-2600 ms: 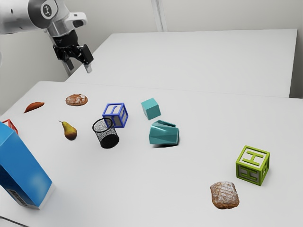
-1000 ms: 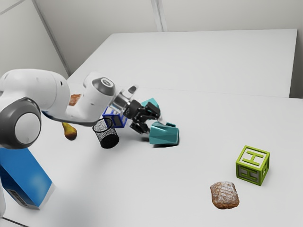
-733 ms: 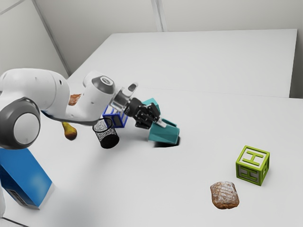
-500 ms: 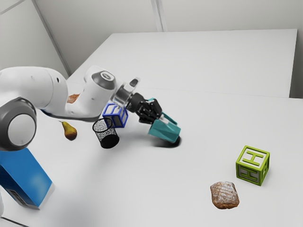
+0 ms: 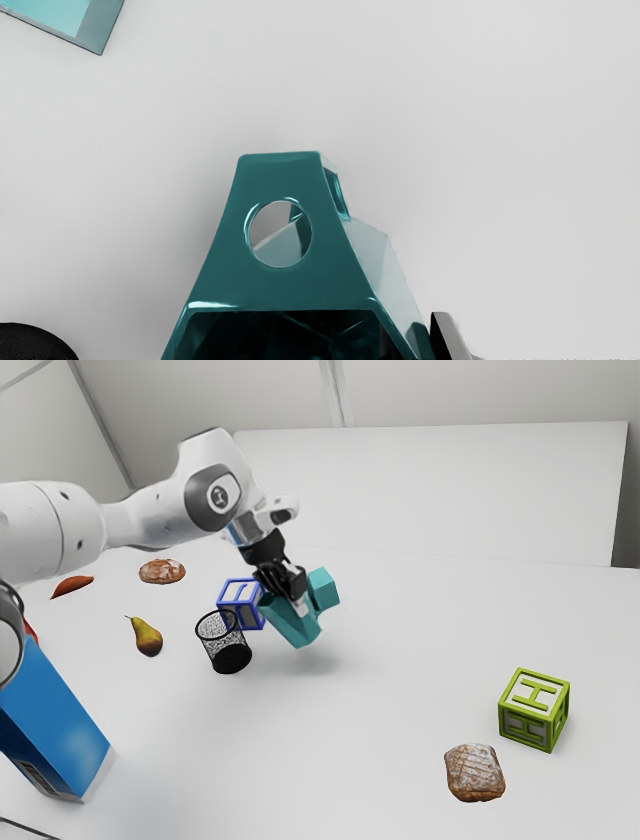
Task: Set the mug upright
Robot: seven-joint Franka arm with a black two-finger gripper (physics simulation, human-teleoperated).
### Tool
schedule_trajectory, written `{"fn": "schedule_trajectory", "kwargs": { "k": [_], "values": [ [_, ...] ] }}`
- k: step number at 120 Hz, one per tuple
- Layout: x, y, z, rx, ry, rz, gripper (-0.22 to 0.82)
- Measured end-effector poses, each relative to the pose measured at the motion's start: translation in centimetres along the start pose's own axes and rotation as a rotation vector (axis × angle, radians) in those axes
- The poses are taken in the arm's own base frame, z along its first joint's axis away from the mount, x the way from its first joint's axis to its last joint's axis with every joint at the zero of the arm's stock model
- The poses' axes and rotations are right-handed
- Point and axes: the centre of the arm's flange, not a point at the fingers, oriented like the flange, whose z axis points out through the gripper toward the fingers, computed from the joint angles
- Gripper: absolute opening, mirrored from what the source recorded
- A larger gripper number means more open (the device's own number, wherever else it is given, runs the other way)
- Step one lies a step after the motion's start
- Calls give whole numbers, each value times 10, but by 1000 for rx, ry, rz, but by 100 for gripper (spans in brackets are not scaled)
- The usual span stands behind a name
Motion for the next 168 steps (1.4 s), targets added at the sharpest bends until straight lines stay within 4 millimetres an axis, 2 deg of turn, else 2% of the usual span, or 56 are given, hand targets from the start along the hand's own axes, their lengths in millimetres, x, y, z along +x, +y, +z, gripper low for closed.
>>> {"fn": "schedule_trajectory", "kwargs": {
  "k": [21,38,47,77,83,101,115,124,147,168],
  "values": [
    [-15,-5,28,145,-41,21,-17],
    [-14,11,46,228,-42,69,-16],
    [-17,13,57,247,-41,70,-17],
    [-20,12,75,280,-22,49,-16],
    [-20,12,76,281,-16,44,-9],
    [-19,13,77,281,-2,34,23],
    [-17,22,71,283,11,42,39],
    [-17,29,50,288,38,42,45],
    [2,36,-57,293,117,4,54],
    [1,8,-137,292,129,-83,58]
  ]
}}
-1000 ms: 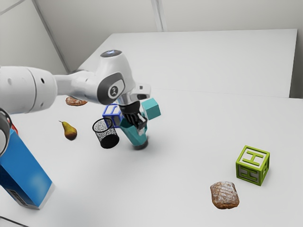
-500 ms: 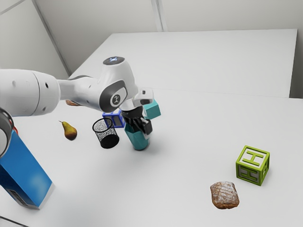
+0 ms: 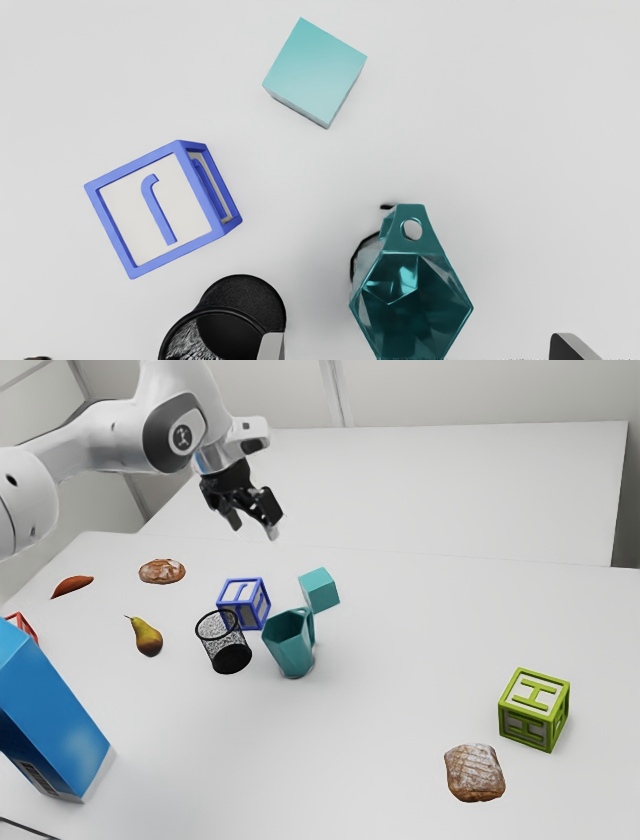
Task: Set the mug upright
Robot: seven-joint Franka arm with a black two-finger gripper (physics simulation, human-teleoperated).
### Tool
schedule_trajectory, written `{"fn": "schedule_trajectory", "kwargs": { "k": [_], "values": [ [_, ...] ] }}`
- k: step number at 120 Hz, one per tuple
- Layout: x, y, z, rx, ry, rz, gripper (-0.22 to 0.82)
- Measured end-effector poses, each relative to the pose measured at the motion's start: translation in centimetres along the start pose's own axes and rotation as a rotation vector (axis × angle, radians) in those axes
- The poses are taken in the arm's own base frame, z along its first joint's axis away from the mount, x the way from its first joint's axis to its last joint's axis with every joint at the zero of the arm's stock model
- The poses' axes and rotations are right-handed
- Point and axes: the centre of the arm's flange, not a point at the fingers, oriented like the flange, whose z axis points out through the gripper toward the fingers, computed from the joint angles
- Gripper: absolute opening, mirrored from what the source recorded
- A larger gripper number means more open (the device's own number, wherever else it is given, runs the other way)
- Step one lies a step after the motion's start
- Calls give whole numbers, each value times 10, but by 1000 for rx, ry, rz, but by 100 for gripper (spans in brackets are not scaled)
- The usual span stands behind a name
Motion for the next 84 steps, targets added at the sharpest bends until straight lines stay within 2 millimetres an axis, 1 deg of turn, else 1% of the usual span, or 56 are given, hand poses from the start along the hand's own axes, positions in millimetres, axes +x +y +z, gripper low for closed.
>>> {"fn": "schedule_trajectory", "kwargs": {
  "k": [7,15,21,26,45,84],
  "values": [
    [0,-18,-18,5,-4,-31,58],
    [-2,-34,-40,13,-5,-59,59],
    [-4,-40,-55,19,-10,-70,59],
    [-6,-41,-61,20,-21,-72,60],
    [-9,-34,-75,19,-48,-65,60],
    [-14,-32,-73,4,-90,-66,60]
  ]
}}
